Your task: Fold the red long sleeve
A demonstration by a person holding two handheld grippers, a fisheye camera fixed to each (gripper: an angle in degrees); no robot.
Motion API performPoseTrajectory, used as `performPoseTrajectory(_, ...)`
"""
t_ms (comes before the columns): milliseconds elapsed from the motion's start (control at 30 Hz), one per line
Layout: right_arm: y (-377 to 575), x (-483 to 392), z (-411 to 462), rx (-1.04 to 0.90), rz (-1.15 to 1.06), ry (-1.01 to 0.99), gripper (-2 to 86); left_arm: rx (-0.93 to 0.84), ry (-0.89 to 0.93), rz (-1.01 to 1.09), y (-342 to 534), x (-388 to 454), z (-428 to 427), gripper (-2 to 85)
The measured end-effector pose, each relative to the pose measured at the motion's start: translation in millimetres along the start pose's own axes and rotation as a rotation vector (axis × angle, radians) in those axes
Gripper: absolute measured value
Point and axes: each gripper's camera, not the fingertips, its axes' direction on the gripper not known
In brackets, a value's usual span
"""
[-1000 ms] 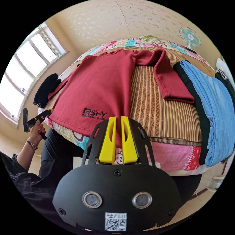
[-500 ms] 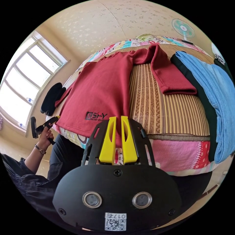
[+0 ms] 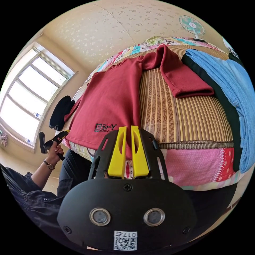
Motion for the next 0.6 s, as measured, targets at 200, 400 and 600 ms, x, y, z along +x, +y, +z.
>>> performPoseTrajectory(200, 1.6, 3.1, -3.8, 0.009, -0.003, -0.003, 3.3, 0.009, -0.007, 0.017, 0.1, 0.1, -2.7, 0.8)
performPoseTrajectory(400, 3.7, 7.3, -6.4, 0.022, 0.013, -0.017, 3.3, 0.014, -0.027, 0.021, -0.4, 3.8, -3.7, 0.8)
performPoseTrajectory(600, 4.6, 8.0, -7.4, 0.025, 0.009, -0.017, 3.3, 0.015, -0.003, 0.009, -1.4, 0.1, -3.7, 0.9)
